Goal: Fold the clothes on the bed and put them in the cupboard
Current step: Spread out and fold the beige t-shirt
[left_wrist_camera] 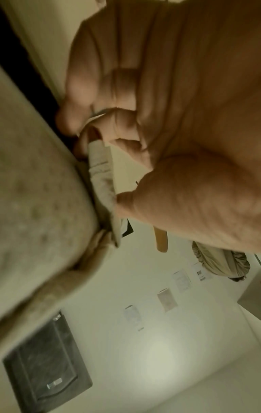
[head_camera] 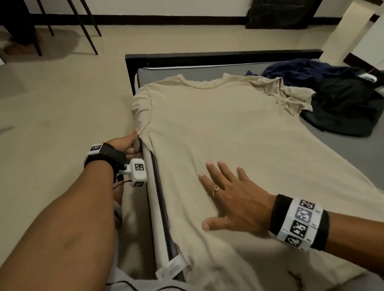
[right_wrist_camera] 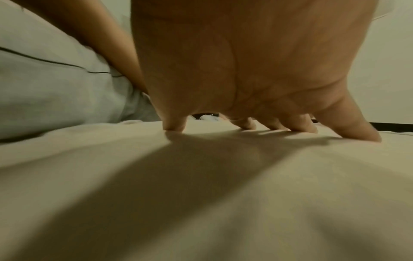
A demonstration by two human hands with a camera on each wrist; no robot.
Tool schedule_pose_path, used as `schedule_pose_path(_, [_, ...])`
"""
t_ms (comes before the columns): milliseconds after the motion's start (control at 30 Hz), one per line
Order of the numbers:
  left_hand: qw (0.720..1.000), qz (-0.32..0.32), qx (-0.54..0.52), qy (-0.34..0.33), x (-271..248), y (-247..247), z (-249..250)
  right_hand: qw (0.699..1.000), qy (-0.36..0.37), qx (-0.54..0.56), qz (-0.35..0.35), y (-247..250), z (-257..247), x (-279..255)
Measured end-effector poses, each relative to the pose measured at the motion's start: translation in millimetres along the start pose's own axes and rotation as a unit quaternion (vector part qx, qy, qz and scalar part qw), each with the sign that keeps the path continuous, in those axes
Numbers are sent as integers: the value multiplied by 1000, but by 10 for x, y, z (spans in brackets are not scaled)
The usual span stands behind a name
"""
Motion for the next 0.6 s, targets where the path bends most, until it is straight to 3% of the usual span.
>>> schedule_pose_path(167, [997, 37, -56, -39, -174, 84, 64, 997, 80, -23, 3, -189, -628, -173])
schedule_pose_path(367, [984, 91, -127, -80, -316, 392, 111, 991, 122, -54, -6, -387, -1101, -364])
schedule_pose_path(500, [981, 119, -126, -92, -295, 452, 122, 977, 171, -50, 117, -121, -1332, -549])
schedule_pose_path(600, [991, 109, -56, -57, -257, 405, 30, 983, 122, -1, 139, -53, -1337, -578])
Point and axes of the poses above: each hand's wrist, its own x-axis towards the middle knuckle, its own y-axis out of the back of the hand, z = x × y, the point moved 9 cm from there along x, towards the middle knuckle, and after that the axes turned 4 degrees about y, right-handed, at the moved point
